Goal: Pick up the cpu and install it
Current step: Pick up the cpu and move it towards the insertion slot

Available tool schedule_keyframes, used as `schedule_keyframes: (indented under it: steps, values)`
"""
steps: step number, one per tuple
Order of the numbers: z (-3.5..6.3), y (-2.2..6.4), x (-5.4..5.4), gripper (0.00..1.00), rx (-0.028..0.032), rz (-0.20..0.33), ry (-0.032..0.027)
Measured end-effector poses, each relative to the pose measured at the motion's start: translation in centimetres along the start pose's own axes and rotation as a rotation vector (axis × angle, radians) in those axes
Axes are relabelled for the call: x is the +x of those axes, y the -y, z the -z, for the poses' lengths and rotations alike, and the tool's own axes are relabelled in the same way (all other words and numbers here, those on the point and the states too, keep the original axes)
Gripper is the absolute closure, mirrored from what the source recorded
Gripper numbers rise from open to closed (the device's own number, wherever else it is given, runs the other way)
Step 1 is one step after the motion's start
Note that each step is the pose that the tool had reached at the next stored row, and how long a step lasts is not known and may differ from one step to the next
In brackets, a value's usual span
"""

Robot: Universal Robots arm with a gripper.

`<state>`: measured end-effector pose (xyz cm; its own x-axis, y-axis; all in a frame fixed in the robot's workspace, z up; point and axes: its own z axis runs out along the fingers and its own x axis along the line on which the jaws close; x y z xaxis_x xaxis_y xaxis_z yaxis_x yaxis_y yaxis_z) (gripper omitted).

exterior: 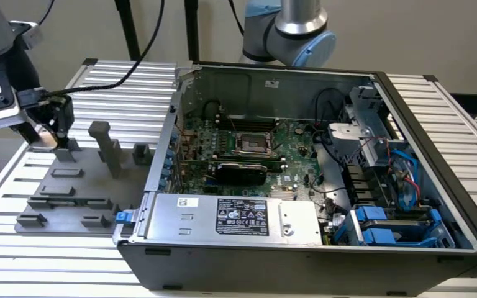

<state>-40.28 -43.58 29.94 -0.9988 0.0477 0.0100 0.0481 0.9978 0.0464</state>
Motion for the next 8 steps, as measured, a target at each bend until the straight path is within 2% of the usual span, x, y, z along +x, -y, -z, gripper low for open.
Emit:
schedule_keyframes:
  steps: [8]
  values:
    - [3.64,-0.26,-1.7,0.45,0.0001,0.012,-0.0041]
